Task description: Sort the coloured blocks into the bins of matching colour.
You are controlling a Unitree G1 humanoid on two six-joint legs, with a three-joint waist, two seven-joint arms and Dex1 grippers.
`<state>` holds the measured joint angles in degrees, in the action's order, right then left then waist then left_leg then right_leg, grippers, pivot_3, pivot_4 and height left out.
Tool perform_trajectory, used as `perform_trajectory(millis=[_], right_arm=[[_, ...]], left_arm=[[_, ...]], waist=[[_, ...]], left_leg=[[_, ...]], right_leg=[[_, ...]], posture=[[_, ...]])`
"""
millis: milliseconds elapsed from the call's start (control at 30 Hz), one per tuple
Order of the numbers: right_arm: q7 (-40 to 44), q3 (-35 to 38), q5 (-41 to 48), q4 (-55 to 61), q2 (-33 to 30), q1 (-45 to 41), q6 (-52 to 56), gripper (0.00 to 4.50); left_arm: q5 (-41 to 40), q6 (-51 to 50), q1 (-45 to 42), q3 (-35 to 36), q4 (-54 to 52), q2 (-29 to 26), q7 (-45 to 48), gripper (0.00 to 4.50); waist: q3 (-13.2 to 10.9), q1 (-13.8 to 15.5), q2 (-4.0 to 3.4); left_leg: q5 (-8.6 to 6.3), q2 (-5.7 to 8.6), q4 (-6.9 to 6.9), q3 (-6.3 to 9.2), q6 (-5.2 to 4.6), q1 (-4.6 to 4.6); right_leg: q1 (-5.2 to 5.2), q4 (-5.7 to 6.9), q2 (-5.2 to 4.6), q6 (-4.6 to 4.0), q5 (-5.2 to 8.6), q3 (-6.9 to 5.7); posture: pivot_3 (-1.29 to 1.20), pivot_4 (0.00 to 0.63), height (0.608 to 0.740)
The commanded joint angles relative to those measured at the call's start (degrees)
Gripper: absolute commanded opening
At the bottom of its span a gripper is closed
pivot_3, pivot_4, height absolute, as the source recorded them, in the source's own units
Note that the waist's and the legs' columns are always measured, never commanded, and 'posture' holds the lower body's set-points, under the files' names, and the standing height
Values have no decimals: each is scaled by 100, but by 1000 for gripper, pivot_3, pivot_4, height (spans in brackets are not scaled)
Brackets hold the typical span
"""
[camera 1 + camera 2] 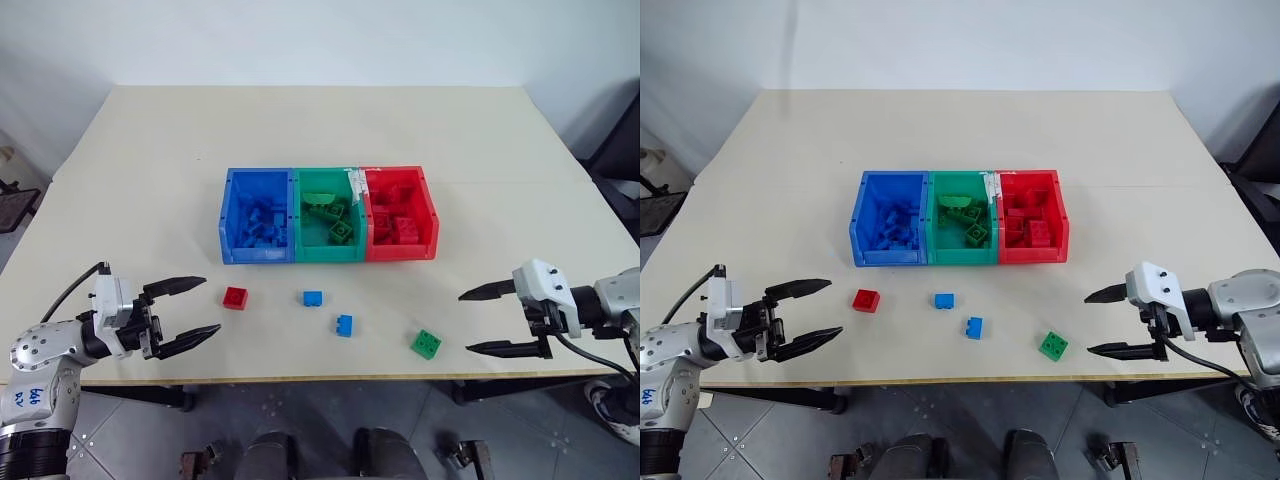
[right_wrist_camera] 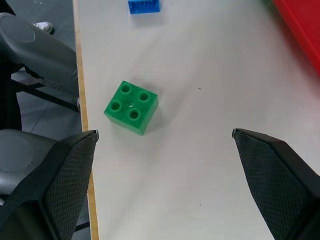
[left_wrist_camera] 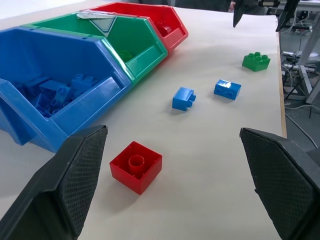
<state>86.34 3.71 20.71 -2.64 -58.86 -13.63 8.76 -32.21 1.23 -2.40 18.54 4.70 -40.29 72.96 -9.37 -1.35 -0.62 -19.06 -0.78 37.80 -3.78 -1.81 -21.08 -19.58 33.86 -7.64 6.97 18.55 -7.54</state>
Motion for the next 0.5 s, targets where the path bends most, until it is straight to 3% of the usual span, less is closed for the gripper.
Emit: perform_trajectory(millis=[33,500], right_arm=[[9,-188,-38,346,73,-38,-71,4488],[-620,-1188,-1020,56,751,-243,-545,4488]], left_arm=[[-70,-30,35,82,-205,-64,-22,4500],[-203,-256,863,198,-1070,184,-405,4500]], waist=[[0,0,0],[-1,74,-2]], left_leg=[[0,0,0,1,0,0],[0,2,10,6,-1,-2]], right_leg=[[0,0,0,0,0,0],[5,-1,-3,0,0,0]], posture=[[0,150,740],[0,150,740]])
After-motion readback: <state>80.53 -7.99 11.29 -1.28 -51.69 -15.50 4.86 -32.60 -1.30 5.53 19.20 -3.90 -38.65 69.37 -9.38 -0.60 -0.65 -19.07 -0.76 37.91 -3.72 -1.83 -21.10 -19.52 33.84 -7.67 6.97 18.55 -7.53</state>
